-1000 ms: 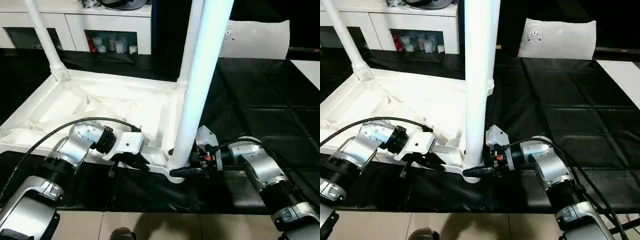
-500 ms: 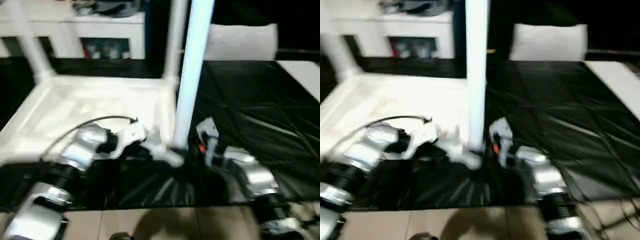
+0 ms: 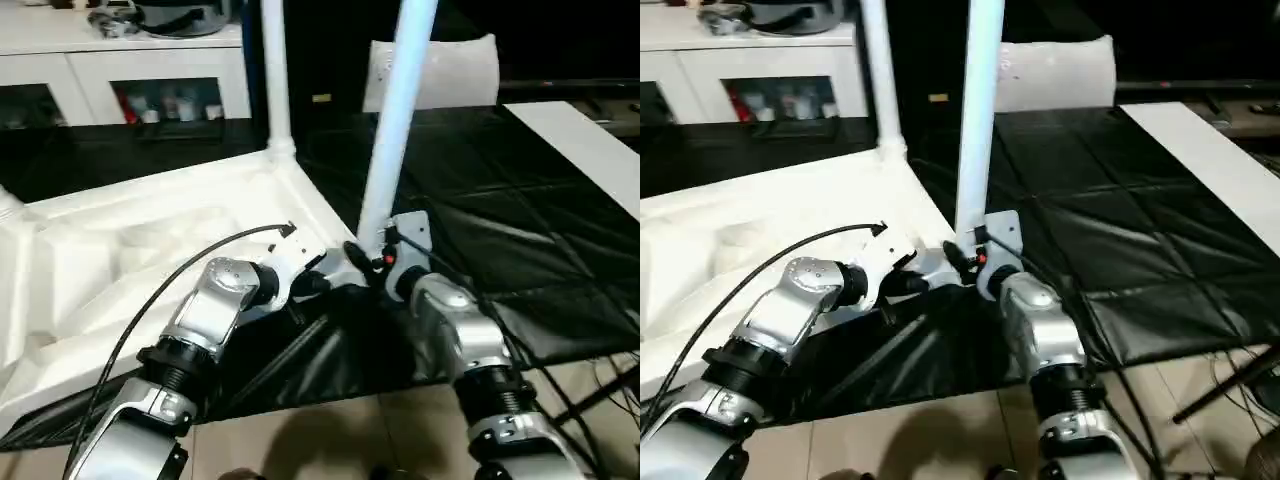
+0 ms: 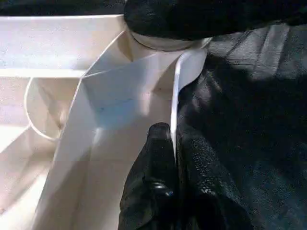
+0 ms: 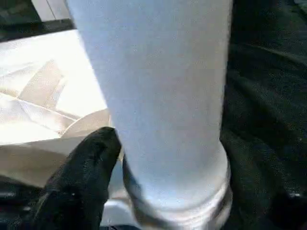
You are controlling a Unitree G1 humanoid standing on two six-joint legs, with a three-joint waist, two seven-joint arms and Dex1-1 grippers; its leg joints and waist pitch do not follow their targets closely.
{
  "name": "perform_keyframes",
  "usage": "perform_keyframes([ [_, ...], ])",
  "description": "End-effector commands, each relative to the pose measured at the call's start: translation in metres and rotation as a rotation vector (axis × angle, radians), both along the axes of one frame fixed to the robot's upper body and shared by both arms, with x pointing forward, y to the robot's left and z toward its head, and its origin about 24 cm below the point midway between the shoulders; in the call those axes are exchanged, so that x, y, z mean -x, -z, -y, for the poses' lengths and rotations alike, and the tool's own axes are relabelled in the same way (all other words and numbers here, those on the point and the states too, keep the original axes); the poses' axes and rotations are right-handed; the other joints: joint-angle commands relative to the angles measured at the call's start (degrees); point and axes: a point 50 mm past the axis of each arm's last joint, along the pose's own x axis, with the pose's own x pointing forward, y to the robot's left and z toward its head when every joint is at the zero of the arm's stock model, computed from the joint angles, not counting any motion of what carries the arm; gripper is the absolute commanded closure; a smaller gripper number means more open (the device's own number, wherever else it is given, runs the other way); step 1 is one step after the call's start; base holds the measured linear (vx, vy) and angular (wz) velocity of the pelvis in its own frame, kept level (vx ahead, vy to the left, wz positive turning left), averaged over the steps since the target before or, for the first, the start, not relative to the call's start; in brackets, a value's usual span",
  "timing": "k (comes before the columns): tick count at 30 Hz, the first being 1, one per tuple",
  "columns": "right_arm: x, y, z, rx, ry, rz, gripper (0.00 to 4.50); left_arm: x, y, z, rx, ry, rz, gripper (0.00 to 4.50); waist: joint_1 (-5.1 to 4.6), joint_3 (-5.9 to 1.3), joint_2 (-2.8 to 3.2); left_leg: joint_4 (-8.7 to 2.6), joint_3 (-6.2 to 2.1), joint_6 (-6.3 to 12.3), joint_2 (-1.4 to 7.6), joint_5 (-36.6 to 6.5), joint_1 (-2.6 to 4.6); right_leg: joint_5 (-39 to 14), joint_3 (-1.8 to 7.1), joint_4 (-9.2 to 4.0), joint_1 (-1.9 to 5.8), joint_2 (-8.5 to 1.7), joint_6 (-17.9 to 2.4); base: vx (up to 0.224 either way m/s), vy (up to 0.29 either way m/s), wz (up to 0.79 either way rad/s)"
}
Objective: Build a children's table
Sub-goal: Rotate leg to tighten
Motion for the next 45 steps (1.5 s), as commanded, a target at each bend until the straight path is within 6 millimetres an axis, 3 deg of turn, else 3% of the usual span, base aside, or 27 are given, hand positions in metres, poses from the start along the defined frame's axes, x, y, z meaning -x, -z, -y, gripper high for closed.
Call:
perform_keyframes([
  [1, 0.015, -0.003, -0.042, -0.072, -0.203, 0.017, 0.64, -0.005, -0.014, 0.006, -0.01, -0.017, 0.101, 4.5, -0.19, -3.05, 0.13, -5.19, -1.02, -0.4, 0.72, -32.63, 0.84, -31.26, 0.79, -4.29, 1.72, -2.37, -2.84, 0.0, 0.0, 0.0],
  [4, 0.016, -0.003, -0.029, -0.05, -0.21, 0.057, 0.35, -0.003, -0.013, -0.003, -0.027, 0.002, 0.089, 4.5, 0.08, -3.34, -0.05, -5.18, -0.68, 0.28, 0.75, -28.22, 0.31, -26.85, 1.75, -3.5, 1.65, -2.43, -5.09, 0.0, 0.0, 0.0],
  [7, 0.017, -0.004, -0.012, -0.043, -0.221, 0.09, 0.04, -0.002, -0.012, -0.014, -0.051, 0.035, 0.083, 4.5, 0.53, -3.45, -0.28, -5.01, -0.06, 1.05, 0.78, -24.78, 0.26, -22.78, 2.61, -2.78, 1.35, -2.22, -7.7, 0.0, 0.0, 0.0],
  [9, 0.018, -0.005, -0.003, -0.034, -0.238, 0.108, 0.04, -0.001, -0.012, -0.019, -0.06, 0.053, 0.078, 4.5, 0.76, -3.54, -0.74, -4.85, 0.22, 1.51, 0.68, -22.22, -0.18, -21.81, 2.92, -2.33, 1.54, -2.14, -8.24, 0.0, 0.0, 0.0],
  [11, 0.02, -0.007, 0.005, -0.023, -0.258, 0.127, 0.04, 0.0, -0.012, -0.024, -0.066, 0.074, 0.074, 4.5, 1.24, -3.79, -0.68, -4.6, 0.43, 1.85, 0.72, -19.63, -0.1, -21.2, 3.15, -2.03, 1.47, -2.25, -8.59, 0.0, 0.0, 0.0],
  [12, 0.02, -0.008, 0.01, -0.018, -0.271, 0.138, 0.04, 0.001, -0.012, -0.026, -0.07, 0.102, 0.074, 4.5, 1.44, -3.97, -0.92, -4.42, 0.53, 2.09, 0.66, -17.66, -0.45, -19.35, 3.32, -1.63, 1.63, -2.03, -8.74, 0.0, 0.0, 0.0],
  [14, 0.022, -0.01, 0.019, -0.008, -0.3, 0.154, 0.04, 0.002, -0.011, -0.032, -0.084, 0.132, 0.063, 4.5, 1.68, -3.95, -1.09, -4.33, 0.77, 2.63, 0.8, -17.39, -0.31, -20.52, 3.5, -1.44, 1.2, -1.8, -8.71, 0.0, 0.0, 0.0],
  [15, 0.022, -0.012, 0.033, 0.03, -0.334, 0.172, 0.04, 0.005, -0.011, -0.037, -0.09, 0.209, 0.058, 4.5, 1.74, -4.0, -1.45, -4.17, 0.81, 2.56, 0.68, -17.12, -0.52, -21.61, 3.66, -1.44, 1.21, -1.92, -8.73, 0.042, -0.052, 0.0],
  [17, 0.022, -0.013, 0.041, 0.057, -0.357, 0.181, 0.04, 0.007, -0.011, -0.039, -0.096, 0.273, 0.064, 4.5, 2.22, -4.15, -1.44, -3.87, 1.05, 2.57, 0.76, -15.5, -0.33, -20.53, 4.08, -1.25, 0.87, -1.91, -8.94, 0.051, -0.05, 0.03],
  [19, 0.024, -0.016, 0.054, 0.075, -0.424, 0.19, 0.04, 0.009, -0.011, -0.045, -0.118, 0.352, 0.047, 4.5, 2.92, -4.59, -1.48, -3.54, 1.28, 3.43, 0.8, -10.79, -0.52, -13.48, 4.25, -0.22, 1.32, -1.67, -10.8, 0.028, -0.022, 0.02],
  [20, 0.024, -0.016, 0.054, 0.075, -0.424, 0.19, 0.04, 0.009, -0.011, -0.045, -0.118, 0.352, 0.047, 4.5, 2.92, -4.59, -1.48, -3.54, 1.28, 3.43, 0.8, -10.79, -0.52, -13.48, 4.25, -0.22, 1.32, -1.67, -10.8, 0.054, -0.037, 0.0],
  [22, 0.027, -0.022, 0.06, 0.056, -0.531, 0.184, 0.04, 0.012, -0.013, -0.048, -0.088, 0.45, 0.001, 4.5, 3.55, -4.7, -1.4, -3.15, 1.4, 4.39, 0.76, -7.83, -0.77, -8.05, 4.32, 0.65, 1.56, -1.44, -12.83, 0.032, -0.017, -0.02],
  [27, 0.031, -0.026, 0.059, 0.044, -0.668, 0.171, 0.04, 0.014, -0.017, -0.052, -0.101, 0.549, -0.025, 4.5, 4.96, -4.81, -1.34, -2.77, 1.66, 4.44, 1.16, -7.22, -0.46, -5.08, 4.31, 1.48, 1.38, -1.13, -14.64, 0.0, 0.0, 0.0],
  [37, 0.037, -0.026, 0.054, 0.104, -0.902, 0.12, 0.04, 0.019, -0.018, -0.051, -0.131, 0.757, -0.092, 4.5, 6.01, -4.33, -1.48, -3.27, 1.67, 1.18, 1.37, -13.29, 0.15, -14.72, 4.54, 0.55, 1.01, -1.39, -12.34, 0.0, 0.0, 0.0],
  [39, 0.037, -0.026, 0.052, 0.115, -0.923, 0.12, 0.04, 0.02, -0.018, -0.048, -0.137, 0.784, -0.092, 4.5, 6.49, -4.46, -1.56, -3.25, 1.61, 0.79, 1.46, -13.06, 0.19, -15.1, 4.61, 0.59, 0.96, -1.52, -11.85, 0.0, 0.0, 0.0],
  [45, 0.037, -0.025, 0.043, 0.149, -0.998, 0.118, 0.04, 0.021, -0.018, -0.042, -0.149, 0.834, -0.082, 4.5, 6.65, -4.53, -1.68, -3.2, 1.5, 0.51, 1.45, -12.51, -0.02, -14.47, 4.56, 0.87, 1.02, -1.45, -11.57, 0.0, 0.0, 0.0],
])
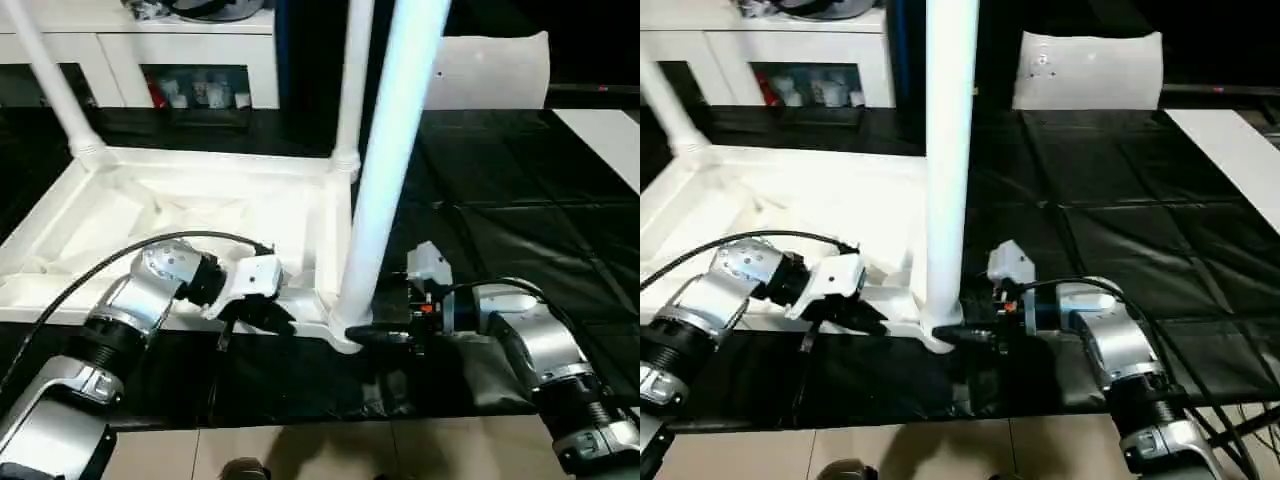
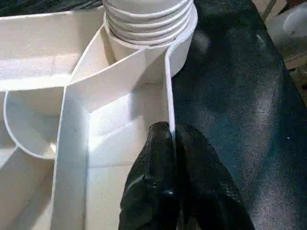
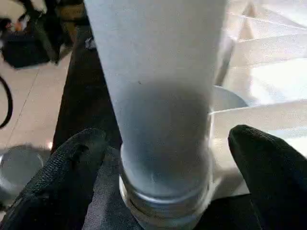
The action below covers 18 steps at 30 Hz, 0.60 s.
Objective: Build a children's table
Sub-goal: Rotate leg to tighten
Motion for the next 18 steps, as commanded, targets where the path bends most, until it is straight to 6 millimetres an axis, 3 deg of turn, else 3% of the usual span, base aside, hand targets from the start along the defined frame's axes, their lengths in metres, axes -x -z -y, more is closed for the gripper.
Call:
perform_keyframes([
  [1, -0.0009, -0.0011, -0.0022, 0.025, -0.035, 0.016, 0.04, 0.0032, 0.0013, 0.0119, -0.038, 0.108, -0.001, 4.5, -0.36, -4.23, -0.33, -4.01, 0.53, 1.15, 0.58, -12.33, 0.25, -15.97, 2.64, -3.56, 3.11, -2.56, -10.73, 0.0, 0.0, 0.0],
  [3, -0.0013, -0.0004, -0.0033, 0.026, -0.04, 0.008, 0.04, 0.0031, 0.0014, 0.0128, -0.037, 0.111, 0.002, 4.5, -0.33, -4.22, -0.31, -3.99, 0.55, 1.19, 0.58, -12.52, 0.26, -15.63, 2.65, -3.59, 3.1, -2.46, -10.92, 0.0, 0.0, 0.0],
  [6, -0.0027, 0.0002, -0.0048, 0.026, -0.041, -0.002, 0.3, 0.0029, 0.0017, 0.0135, -0.037, 0.114, 0.004, 4.5, -0.31, -4.3, -0.46, -4.0, 0.49, 1.22, 0.58, -12.17, 0.1, -15.11, 2.61, -3.37, 3.25, -2.52, -11.0, 0.0, 0.0, 0.0],
  [7, -0.0039, 0.0004, -0.0057, 0.025, -0.042, -0.009, 0.57, 0.003, 0.0021, 0.0139, -0.037, 0.117, 0.005, 4.5, -0.28, -4.29, -0.45, -3.96, 0.53, 1.27, 0.58, -12.08, 0.14, -15.11, 2.63, -3.43, 3.21, -2.52, -10.98, 0.0, 0.0, 0.0],
  [18, -0.0042, 0.0014, -0.0066, 0.025, -0.07, -0.034, 1.39, 0.0024, 0.0034, 0.0127, -0.04, 0.119, 0.01, 4.5, -0.17, -4.31, -0.54, -3.96, 0.51, 1.16, 0.59, -12.08, 0.12, -15.66, 2.61, -3.45, 3.26, -2.58, -10.63, 0.0, 0.0, 0.0],
])
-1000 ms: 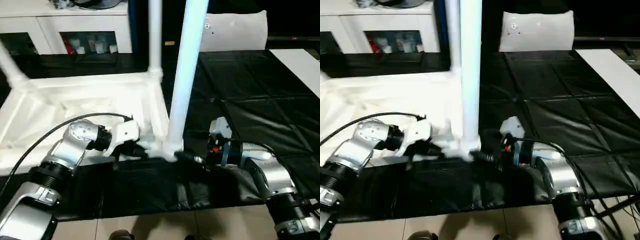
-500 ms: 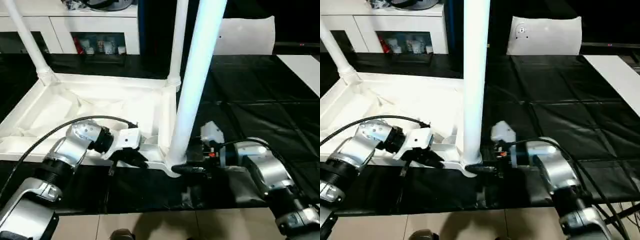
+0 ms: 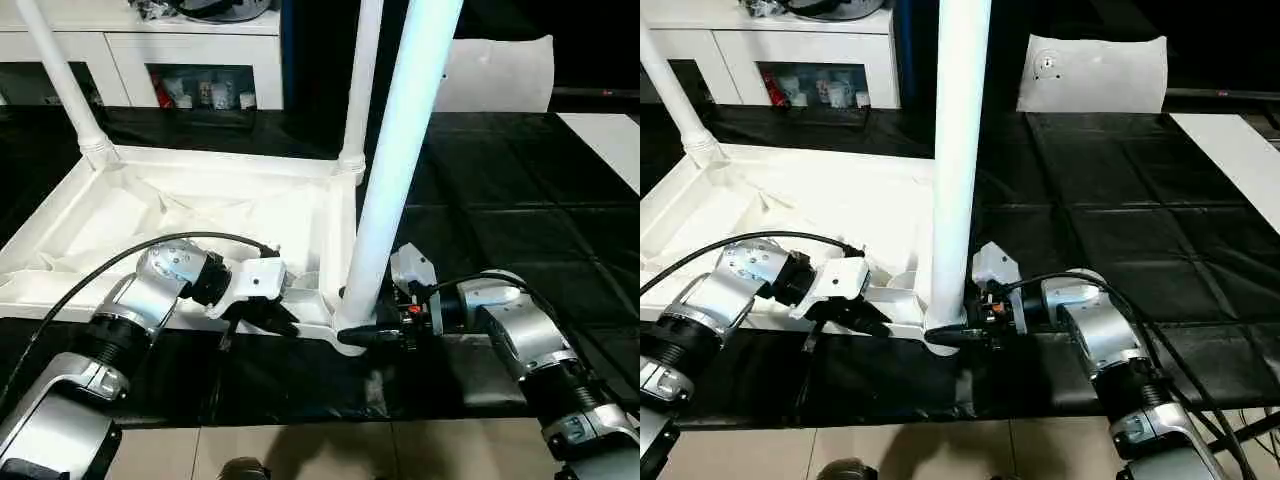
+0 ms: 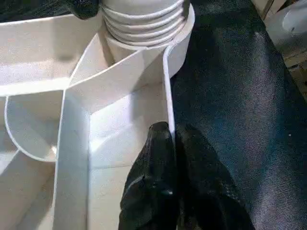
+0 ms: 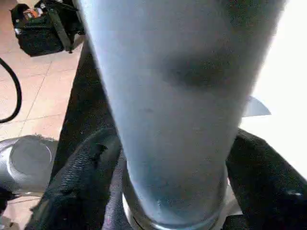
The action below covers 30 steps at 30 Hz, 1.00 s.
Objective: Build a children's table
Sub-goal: Rotate leg to tighten
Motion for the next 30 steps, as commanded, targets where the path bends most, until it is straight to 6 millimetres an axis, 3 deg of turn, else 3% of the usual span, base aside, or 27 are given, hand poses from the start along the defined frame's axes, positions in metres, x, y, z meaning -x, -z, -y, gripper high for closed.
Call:
perform_keyframes([
  [1, 0.0, -0.001, -0.001, 0.012, -0.031, -0.012, 1.5, 0.003, 0.002, 0.009, -0.039, 0.091, -0.005, 4.5, -0.45, -4.17, -0.39, -4.08, 0.52, 1.17, 0.57, -12.27, 0.16, -16.02, 2.6, -3.49, 3.11, -2.51, -10.57, 0.0, 0.0, 0.0],
  [6, 0.0, 0.001, -0.001, 0.012, -0.038, -0.026, 1.85, 0.003, 0.002, 0.009, -0.04, 0.089, -0.004, 4.5, -0.41, -4.11, -0.44, -4.16, 0.46, 0.95, 0.61, -12.84, 0.2, -17.4, 2.61, -3.63, 3.1, -2.6, -10.14, 0.0, 0.0, 0.0],
  [14, 0.008, 0.009, -0.012, -0.066, 0.012, -0.108, 1.91, 0.002, 0.004, 0.012, 0.04, -0.002, -0.031, 4.5, -0.4, -4.2, -0.46, -4.15, 0.47, 0.86, 0.62, -12.5, 0.21, -16.09, 2.57, -3.43, 3.15, -2.53, -10.72, 0.0, 0.0, 0.0],
  [17, 0.009, 0.016, -0.021, -0.092, 0.127, -0.125, 1.92, 0.0, 0.005, 0.015, 0.072, -0.098, -0.03, 4.5, -0.46, -4.0, 0.01, -4.35, 0.4, 0.39, 0.66, -14.01, 0.3, -18.19, 2.64, -3.82, 3.06, -2.66, -10.1, 0.0, 0.0, 0.0],
  [18, 0.008, 0.018, -0.024, -0.099, 0.171, -0.128, 1.94, -0.001, 0.005, 0.016, 0.077, -0.134, -0.027, 4.5, -0.76, -3.69, -0.14, -4.68, 0.27, -0.26, 0.67, -15.27, 0.18, -20.6, 2.56, -3.96, 3.02, -2.61, -9.41, 0.0, 0.0, 0.0],
  [19, 0.008, 0.019, -0.026, -0.102, 0.197, -0.129, 1.98, -0.002, 0.006, 0.016, 0.079, -0.157, -0.025, 4.5, -1.09, -3.45, -0.14, -4.76, 0.15, -0.82, 0.46, -17.99, 0.6, -26.0, 2.35, -4.72, 2.79, -2.7, -8.02, 0.0, 0.0, 0.0],
  [21, 0.005, 0.021, -0.029, -0.101, 0.253, -0.128, 2.05, -0.004, 0.006, 0.019, 0.093, -0.204, -0.014, 4.5, -1.41, -3.4, -0.09, -4.7, -0.04, -1.19, 0.29, -19.81, 0.92, -31.7, 2.21, -5.56, 2.63, -2.94, -5.87, 0.0, 0.0, 0.0],
  [23, -0.006, 0.026, -0.044, -0.113, 0.473, -0.157, 2.06, -0.013, 0.002, 0.034, 0.186, -0.399, 0.005, 4.5, -1.86, -3.13, 0.27, -4.67, -0.23, -1.93, 0.17, -21.06, 1.19, -34.06, 2.04, -6.04, 2.38, -3.01, -5.07, 0.0, 0.0, 0.0],
  [25, -0.011, 0.027, -0.05, -0.121, 0.564, -0.17, 2.06, -0.016, 0.001, 0.04, 0.212, -0.479, 0.021, 4.5, -3.29, -2.9, 0.13, -4.52, -0.76, -2.67, -0.33, -24.59, 1.54, -39.49, 0.63, -7.05, 2.27, -2.76, -2.46, -0.031, 0.014, -0.06],
  [27, -0.016, 0.027, -0.057, -0.125, 0.639, -0.179, 2.07, -0.02, -0.001, 0.045, 0.243, -0.57, 0.032, 4.5, -4.07, -3.03, 0.49, -4.73, -1.08, -2.63, -0.29, -24.92, 1.1, -38.91, 0.16, -7.19, 2.92, -2.74, -1.65, -0.057, 0.038, -0.14],
  [28, -0.022, 0.027, -0.066, -0.129, 0.734, -0.202, 2.07, -0.024, -0.003, 0.052, 0.262, -0.678, 0.056, 4.5, -4.99, -3.25, 0.28, -4.96, -1.26, -1.87, -0.09, -25.14, 0.75, -35.98, -0.2, -7.47, 3.31, -2.67, -1.74, -0.041, 0.05, -0.12],
  [30, -0.025, 0.027, -0.071, -0.126, 0.794, -0.208, 2.07, -0.026, -0.004, 0.055, 0.261, -0.744, 0.085, 4.5, -5.68, -3.31, 0.87, -5.01, -1.44, -1.28, -0.05, -26.65, 1.16, -33.92, -0.48, -7.79, 2.99, -2.58, -2.77, -0.021, 0.025, -0.06],
])
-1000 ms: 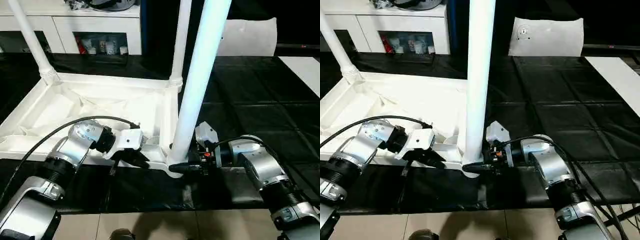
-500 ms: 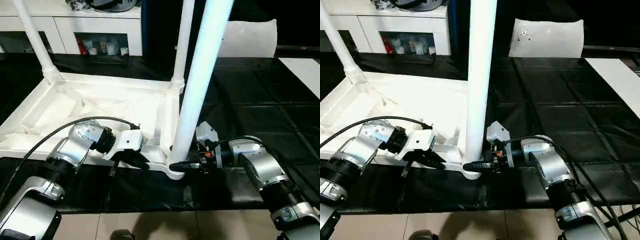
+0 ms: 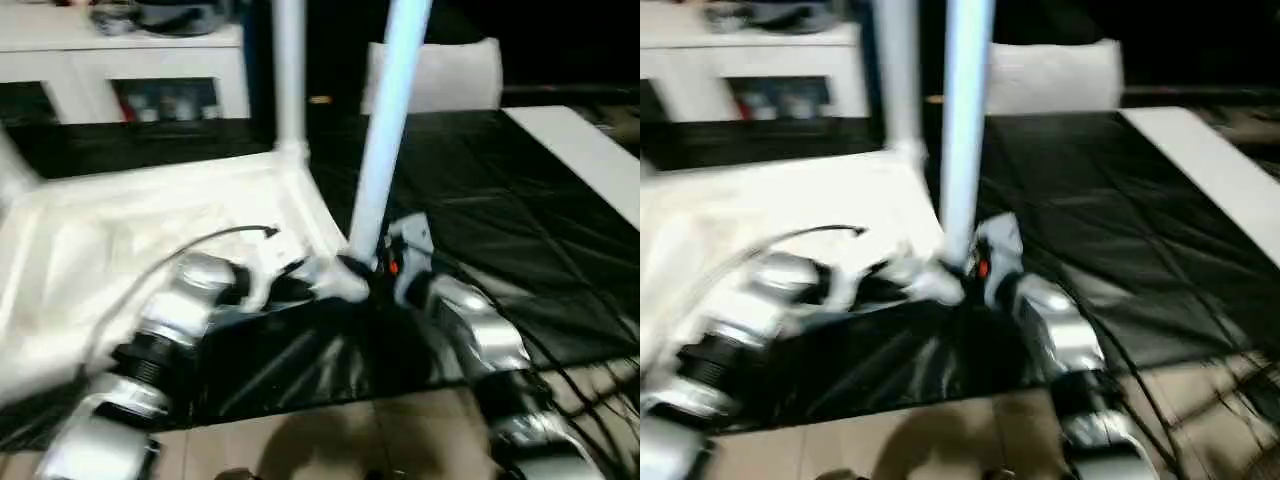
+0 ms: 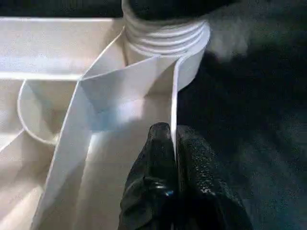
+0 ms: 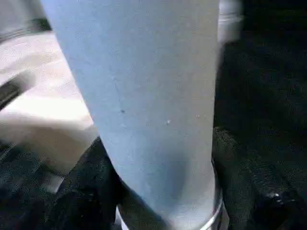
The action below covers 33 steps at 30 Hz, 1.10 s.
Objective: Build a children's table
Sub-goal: Rotate leg to tighten
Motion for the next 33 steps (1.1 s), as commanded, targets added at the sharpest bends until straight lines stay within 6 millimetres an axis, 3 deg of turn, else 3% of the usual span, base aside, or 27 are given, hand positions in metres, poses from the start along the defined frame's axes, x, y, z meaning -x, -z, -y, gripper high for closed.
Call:
perform_keyframes([
  [1, 0.011, 0.011, -0.048, -0.04, -0.085, -0.098, 2.07, -0.012, -0.023, 0.017, 0.034, -0.125, 0.136, 4.5, -0.73, -3.19, 0.67, -5.22, -0.62, -0.79, 0.32, -27.13, 0.64, -31.16, 0.5, -5.25, 2.46, -2.31, -4.1, 0.0, 0.0, 0.0],
  [5, 0.009, 0.01, -0.058, -0.012, -0.043, -0.092, 2.07, -0.012, -0.025, 0.02, -0.014, -0.202, 0.177, 4.5, -1.32, -2.94, 0.3, -4.94, -0.44, 0.09, -0.06, -28.28, 1.03, -32.82, 0.19, -5.9, 1.94, -2.51, -3.53, 0.0, 0.0, 0.0],
  [8, 0.01, 0.009, -0.06, -0.02, -0.044, -0.067, 1.37, -0.011, -0.025, 0.018, -0.031, -0.209, 0.182, 4.5, -1.42, -2.93, 0.23, -5.01, -0.53, 0.62, -0.18, -27.78, 0.68, -33.16, 0.3, -5.94, 2.07, -2.59, -3.04, 0.0, 0.0, 0.0],
  [10, 0.01, 0.009, -0.055, -0.036, -0.018, -0.057, 1.29, -0.009, -0.024, 0.013, -0.059, -0.184, 0.186, 4.5, -1.44, -3.04, 0.52, -5.28, -0.64, 0.62, -0.08, -27.16, 0.35, -31.01, 0.57, -5.55, 2.26, -2.59, -3.68, 0.0, 0.0, 0.0],
  [12, 0.009, 0.009, -0.053, -0.04, -0.011, -0.052, 1.09, -0.008, -0.023, 0.011, -0.068, -0.175, 0.186, 4.5, -1.59, -3.16, 0.44, -5.57, -0.76, 0.62, 0.02, -26.53, -0.17, -28.71, 0.86, -5.05, 2.61, -2.61, -4.38, 0.0, 0.0, 0.0],
  [14, 0.01, 0.007, -0.044, -0.036, -0.013, -0.009, 0.95, -0.006, -0.022, 0.004, -0.088, -0.144, 0.184, 4.5, -1.58, -3.22, 0.75, -5.53, -0.66, 0.56, -0.02, -26.45, 0.15, -27.16, 1.15, -4.87, 2.32, -2.51, -5.4, 0.0, 0.0, 0.0],
  [16, 0.011, 0.003, -0.032, -0.03, -0.031, 0.041, 0.8, -0.005, -0.021, -0.004, -0.098, -0.096, 0.18, 4.5, -1.25, -3.48, 0.54, -5.43, -0.3, 0.99, -0.04, -23.61, 0.06, -22.99, 1.67, -4.44, 2.47, -2.47, -7.18, 0.0, 0.0, 0.0],
  [18, 0.013, 0.0, -0.02, -0.03, -0.056, 0.079, 0.65, -0.003, -0.02, -0.012, -0.114, -0.052, 0.173, 4.5, -1.2, -3.63, 0.33, -5.52, -0.19, 1.48, 0.1, -20.88, -0.52, -19.77, 1.94, -3.67, 2.86, -2.4, -8.3, 0.0, 0.0, 0.0],
  [20, 0.015, -0.003, -0.007, -0.024, -0.094, 0.109, 0.45, -0.001, -0.02, -0.017, -0.118, 0.018, 0.169, 4.5, -0.81, -3.72, 0.49, -5.3, 0.08, 1.83, 0.11, -20.17, -0.17, -20.42, 2.07, -3.71, 2.53, -2.46, -8.61, 0.0, 0.0, 0.0],
  [21, 0.015, -0.003, -0.006, -0.022, -0.1, 0.113, 0.34, 0.0, -0.02, -0.017, -0.117, 0.029, 0.169, 4.5, -0.7, -3.82, 0.27, -5.16, 0.15, 1.97, 0.04, -19.2, -0.32, -19.53, 2.17, -3.66, 2.65, -2.48, -8.81, 0.059, -0.031, 0.06],
  [23, 0.019, -0.007, 0.007, -0.002, -0.175, 0.144, 0.13, 0.003, -0.021, -0.023, -0.118, 0.103, 0.146, 4.5, 0.01, -4.06, 0.15, -4.66, 0.73, 2.6, 0.13, -16.02, 0.0, -15.02, 2.62, -2.92, 2.29, -2.45, -10.86, 0.068, -0.046, 0.11],
  [25, 0.023, -0.012, 0.018, 0.013, -0.258, 0.173, 0.08, 0.007, -0.023, -0.026, -0.105, 0.185, 0.126, 4.5, 0.61, -4.31, -0.14, -4.22, 0.85, 3.65, -0.08, -11.83, -0.59, -9.82, 2.84, -1.86, 2.67, -2.21, -12.36, 0.035, -0.026, 0.04],
  [26, 0.025, -0.014, 0.021, 0.015, -0.291, 0.18, 0.03, 0.008, -0.023, -0.028, -0.116, 0.22, 0.122, 4.5, 1.06, -4.65, 0.09, -4.09, 0.76, 4.35, -0.01, -8.32, -0.77, -6.12, 2.87, -1.08, 3.01, -2.28, -13.25, 0.0, 0.0, 0.0],
  [28, 0.03, -0.017, 0.029, 0.028, -0.385, 0.188, 0.03, 0.012, -0.021, -0.034, -0.15, 0.316, 0.114, 4.5, 1.85, -4.55, 0.06, -3.74, 0.9, 5.94, -0.06, -5.4, -0.93, -2.46, 2.94, -0.69, 3.05, -2.17, -14.22, 0.0, 0.0, 0.0],
  [31, 0.034, -0.017, 0.036, 0.057, -0.472, 0.178, 0.03, 0.015, -0.022, -0.039, -0.149, 0.383, 0.09, 4.5, 2.58, -4.4, 0.26, -3.79, 1.01, 5.14, 0.1, -6.62, -0.61, -4.52, 2.94, -0.8, 2.92, -2.14, -14.17, 0.0, 0.0, 0.0],
  [33, 0.035, -0.018, 0.038, 0.063, -0.498, 0.173, 0.03, 0.015, -0.023, -0.04, -0.14, 0.403, 0.081, 4.5, 2.98, -4.17, 0.24, -4.05, 1.02, 3.65, 0.33, -8.82, -0.46, -8.59, 2.92, -1.07, 2.91, -2.15, -13.34, 0.0, 0.0, 0.0],
])
